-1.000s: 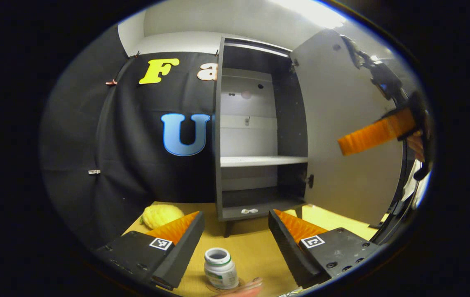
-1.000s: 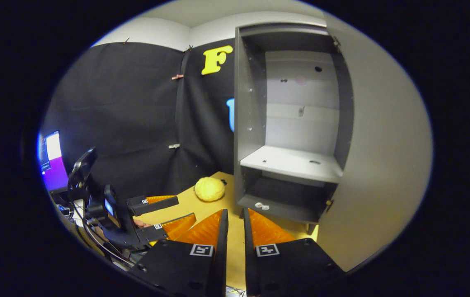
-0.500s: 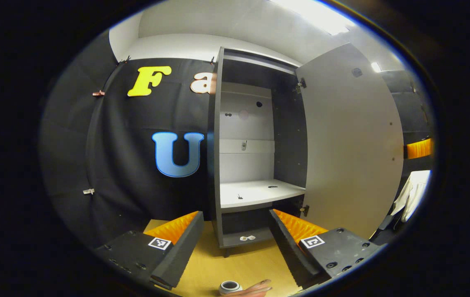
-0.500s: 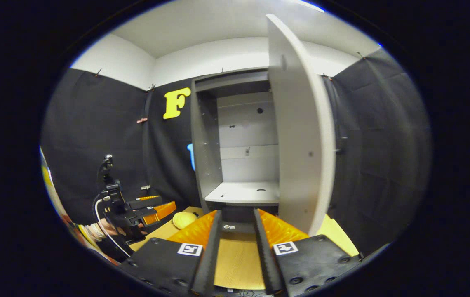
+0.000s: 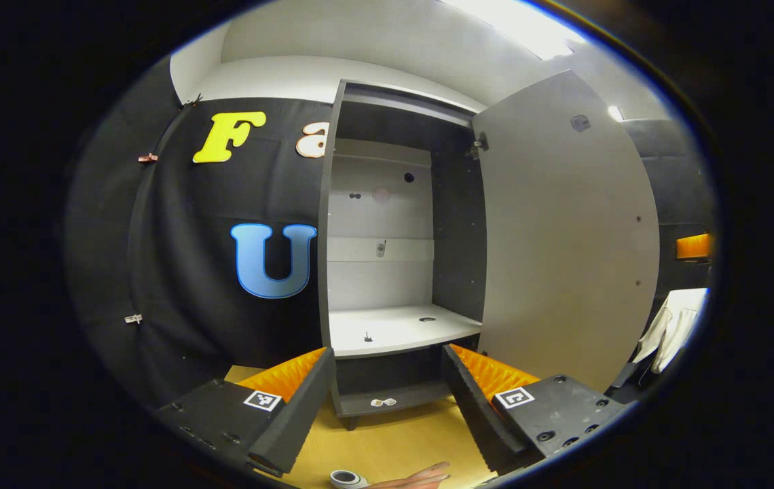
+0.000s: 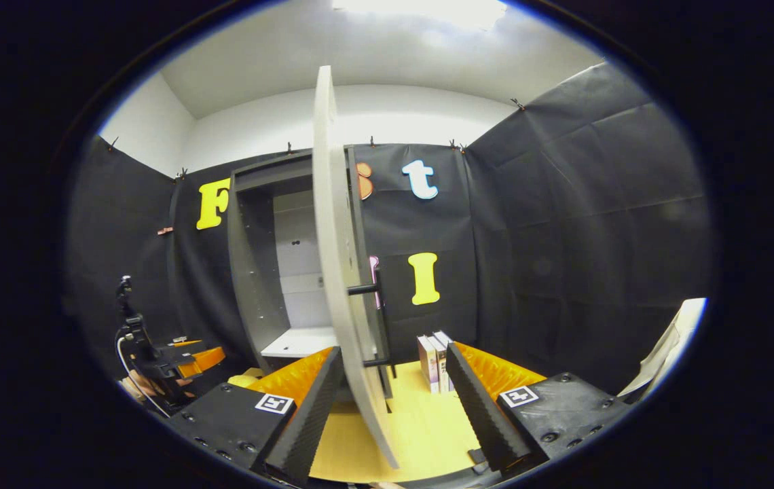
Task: Open the cabinet door with the right hand, grasp the bottle in the cabinet with the left hand and place it on the coaster, then close the cabinet door with the right hand.
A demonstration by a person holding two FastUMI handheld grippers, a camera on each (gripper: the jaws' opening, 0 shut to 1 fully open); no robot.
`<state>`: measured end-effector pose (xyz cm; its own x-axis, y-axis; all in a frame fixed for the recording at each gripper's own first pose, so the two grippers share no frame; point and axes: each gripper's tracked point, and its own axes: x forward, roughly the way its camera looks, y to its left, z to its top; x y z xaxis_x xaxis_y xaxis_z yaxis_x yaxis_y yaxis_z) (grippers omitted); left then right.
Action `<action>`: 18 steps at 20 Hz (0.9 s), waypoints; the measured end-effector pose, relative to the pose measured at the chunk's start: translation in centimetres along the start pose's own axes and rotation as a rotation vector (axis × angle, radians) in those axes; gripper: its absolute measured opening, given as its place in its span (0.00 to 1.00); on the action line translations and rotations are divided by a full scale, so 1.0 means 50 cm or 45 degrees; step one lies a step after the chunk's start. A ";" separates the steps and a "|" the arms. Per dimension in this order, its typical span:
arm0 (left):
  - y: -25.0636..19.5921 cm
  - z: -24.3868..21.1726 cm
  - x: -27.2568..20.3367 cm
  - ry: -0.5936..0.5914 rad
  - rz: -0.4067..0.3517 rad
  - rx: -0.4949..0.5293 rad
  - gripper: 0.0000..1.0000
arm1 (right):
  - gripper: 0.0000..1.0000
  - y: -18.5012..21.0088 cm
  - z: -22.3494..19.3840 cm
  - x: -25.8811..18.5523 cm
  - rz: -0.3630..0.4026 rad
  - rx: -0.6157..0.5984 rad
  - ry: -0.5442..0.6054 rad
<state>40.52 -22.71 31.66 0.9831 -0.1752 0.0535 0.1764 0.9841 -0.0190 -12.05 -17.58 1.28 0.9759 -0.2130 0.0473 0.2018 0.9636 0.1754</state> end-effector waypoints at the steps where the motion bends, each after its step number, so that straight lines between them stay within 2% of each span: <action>1: -0.004 0.002 -0.007 0.003 0.014 0.015 0.98 | 0.94 -0.003 0.004 0.013 0.020 -0.005 0.001; 8: 0.008 -0.001 -0.070 0.024 0.195 0.046 0.98 | 0.94 -0.017 -0.005 0.100 0.200 -0.005 0.034; 10: 0.009 -0.004 -0.077 0.024 0.218 0.029 0.98 | 0.94 -0.016 -0.005 0.112 0.236 0.011 0.050; 14: 0.011 -0.015 -0.061 0.038 0.201 0.015 0.98 | 0.94 -0.002 -0.012 0.123 0.231 -0.001 0.058; 18: 0.012 -0.028 -0.014 0.050 0.101 0.003 0.98 | 0.94 0.050 -0.015 0.113 0.202 -0.060 0.043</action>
<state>40.01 -22.06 30.21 0.9951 -0.0978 0.0128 0.0980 0.9950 -0.0193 -5.95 -16.28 1.26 0.9979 -0.0527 0.0375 0.0478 0.9914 0.1220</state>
